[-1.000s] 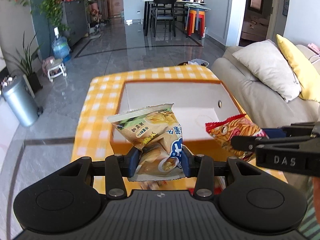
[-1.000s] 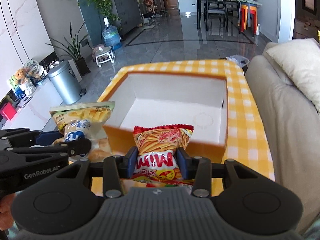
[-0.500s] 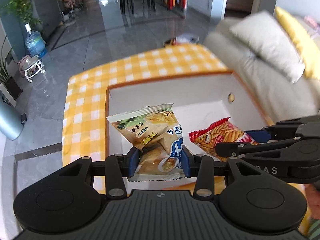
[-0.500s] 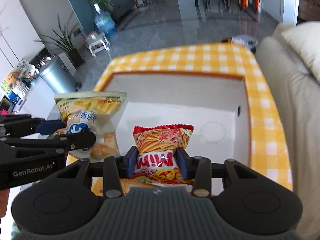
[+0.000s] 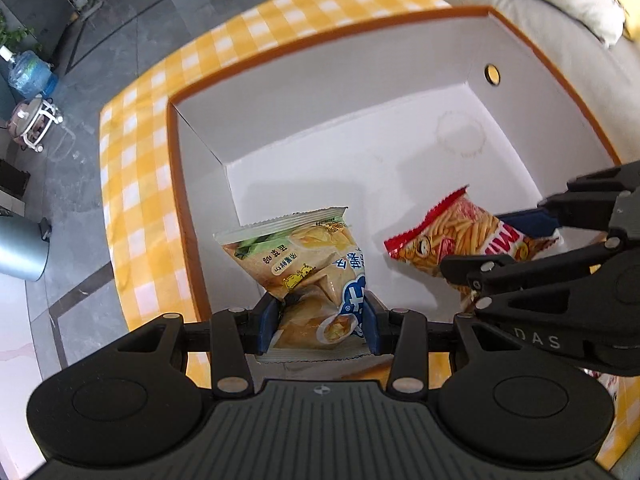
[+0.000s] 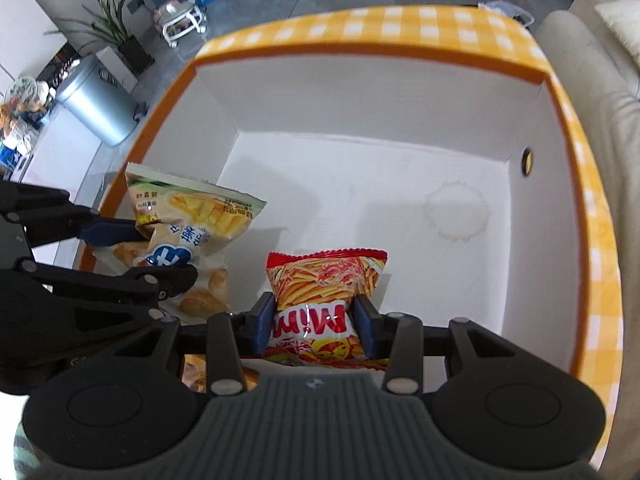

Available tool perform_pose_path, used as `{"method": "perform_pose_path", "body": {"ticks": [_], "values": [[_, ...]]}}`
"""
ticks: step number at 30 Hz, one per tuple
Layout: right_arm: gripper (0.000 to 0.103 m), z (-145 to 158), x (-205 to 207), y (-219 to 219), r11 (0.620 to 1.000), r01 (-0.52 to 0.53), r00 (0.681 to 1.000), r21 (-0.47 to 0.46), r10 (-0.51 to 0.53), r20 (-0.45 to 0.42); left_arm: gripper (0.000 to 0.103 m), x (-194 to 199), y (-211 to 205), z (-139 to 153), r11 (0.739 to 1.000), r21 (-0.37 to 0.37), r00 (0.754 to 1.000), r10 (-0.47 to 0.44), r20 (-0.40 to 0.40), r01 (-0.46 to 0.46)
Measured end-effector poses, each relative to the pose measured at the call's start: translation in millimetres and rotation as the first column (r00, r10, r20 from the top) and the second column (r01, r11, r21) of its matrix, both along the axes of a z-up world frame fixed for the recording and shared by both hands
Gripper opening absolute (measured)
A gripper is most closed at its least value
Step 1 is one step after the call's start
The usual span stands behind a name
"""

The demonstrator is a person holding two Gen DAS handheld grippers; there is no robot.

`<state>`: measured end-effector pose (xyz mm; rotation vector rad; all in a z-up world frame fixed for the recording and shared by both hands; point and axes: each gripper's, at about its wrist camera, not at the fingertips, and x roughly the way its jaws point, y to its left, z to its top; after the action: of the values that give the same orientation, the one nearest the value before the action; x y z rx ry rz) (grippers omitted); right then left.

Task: Organize snacks
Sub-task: 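Carry both held bags over the orange box and lower them inside, then open both tools to release the bags into the box and withdraw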

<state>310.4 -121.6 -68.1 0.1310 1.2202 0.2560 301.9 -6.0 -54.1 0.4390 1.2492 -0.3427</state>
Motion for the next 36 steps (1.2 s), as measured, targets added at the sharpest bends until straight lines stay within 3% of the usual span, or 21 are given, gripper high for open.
{"method": "perform_pose_path", "body": {"ticks": [13, 20, 33, 36], "values": [[0.040, -2, -7, -1, 0.997, -0.073, 0.996, -0.032, 0.071, -0.055, 0.048, -9, -7, -5, 0.998, 0.038, 0.996, -0.047, -0.081, 0.050], [0.040, -11, 11, 6, 0.996, -0.085, 0.991, -0.039, 0.081, -0.103, 0.049, 4, -3, -15, 0.998, 0.058, 0.992, -0.023, -0.123, 0.031], [0.043, -16, 22, 6, 0.996, -0.087, 0.985, -0.035, 0.080, -0.152, 0.059, -7, -9, -9, 0.992, 0.113, 0.995, -0.049, -0.087, 0.059], [0.050, -16, 20, 6, 0.996, -0.082, 0.986, -0.038, 0.075, -0.149, 0.061, -10, -7, -6, 0.993, 0.109, 0.997, -0.038, -0.071, 0.046]]}}
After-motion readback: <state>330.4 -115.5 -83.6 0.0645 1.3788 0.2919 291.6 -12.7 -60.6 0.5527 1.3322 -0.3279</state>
